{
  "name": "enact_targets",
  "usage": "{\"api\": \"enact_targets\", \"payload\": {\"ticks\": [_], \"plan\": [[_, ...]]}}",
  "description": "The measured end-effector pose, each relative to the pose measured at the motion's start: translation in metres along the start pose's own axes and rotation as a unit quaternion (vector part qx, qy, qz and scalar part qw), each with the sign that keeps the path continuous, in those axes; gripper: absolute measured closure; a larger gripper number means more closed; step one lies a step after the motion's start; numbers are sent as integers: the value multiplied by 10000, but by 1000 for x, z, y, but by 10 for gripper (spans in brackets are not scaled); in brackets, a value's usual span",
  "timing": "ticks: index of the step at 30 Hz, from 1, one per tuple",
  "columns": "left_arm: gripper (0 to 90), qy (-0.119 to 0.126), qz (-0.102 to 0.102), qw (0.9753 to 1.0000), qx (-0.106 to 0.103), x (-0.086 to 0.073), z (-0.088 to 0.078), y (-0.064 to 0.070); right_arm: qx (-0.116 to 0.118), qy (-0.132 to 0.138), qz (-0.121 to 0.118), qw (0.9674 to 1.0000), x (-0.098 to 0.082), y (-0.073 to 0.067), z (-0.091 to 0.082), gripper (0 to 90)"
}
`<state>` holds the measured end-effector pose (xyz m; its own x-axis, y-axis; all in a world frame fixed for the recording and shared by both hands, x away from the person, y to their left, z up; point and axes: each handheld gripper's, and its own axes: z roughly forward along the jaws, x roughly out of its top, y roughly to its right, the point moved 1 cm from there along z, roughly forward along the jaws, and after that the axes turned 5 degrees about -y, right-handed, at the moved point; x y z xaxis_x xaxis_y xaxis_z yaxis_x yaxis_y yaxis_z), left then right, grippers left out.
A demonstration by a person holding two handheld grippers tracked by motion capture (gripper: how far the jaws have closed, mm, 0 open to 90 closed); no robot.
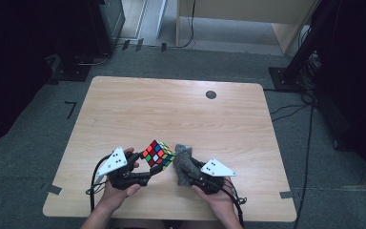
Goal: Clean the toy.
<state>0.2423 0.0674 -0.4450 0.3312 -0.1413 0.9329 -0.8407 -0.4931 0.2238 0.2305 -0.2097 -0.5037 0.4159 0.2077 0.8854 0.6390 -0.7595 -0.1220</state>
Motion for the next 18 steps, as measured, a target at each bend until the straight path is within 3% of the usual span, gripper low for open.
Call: {"api": "enact_targets", "payload": {"ticks": [4,7,11,16,18], "plan": [[347,-16,-83,9999,68,0,0,-2,-300,100,-66,9995,5,1,-5,287],[347,-41,-174,9998,113,1,0,-4,-493,375,-328,9975,14,-3,-14,232],[346,-110,-319,9994,110,2,2,-4,-341,715,-774,9938,22,-17,-20,219],[346,-320,-450,9985,40,5,9,3,-247,821,-1505,9849,24,-43,-15,192],[346,-434,-570,9974,-31,6,13,6,-264,871,-1671,9817,25,-51,-14,175]]}}
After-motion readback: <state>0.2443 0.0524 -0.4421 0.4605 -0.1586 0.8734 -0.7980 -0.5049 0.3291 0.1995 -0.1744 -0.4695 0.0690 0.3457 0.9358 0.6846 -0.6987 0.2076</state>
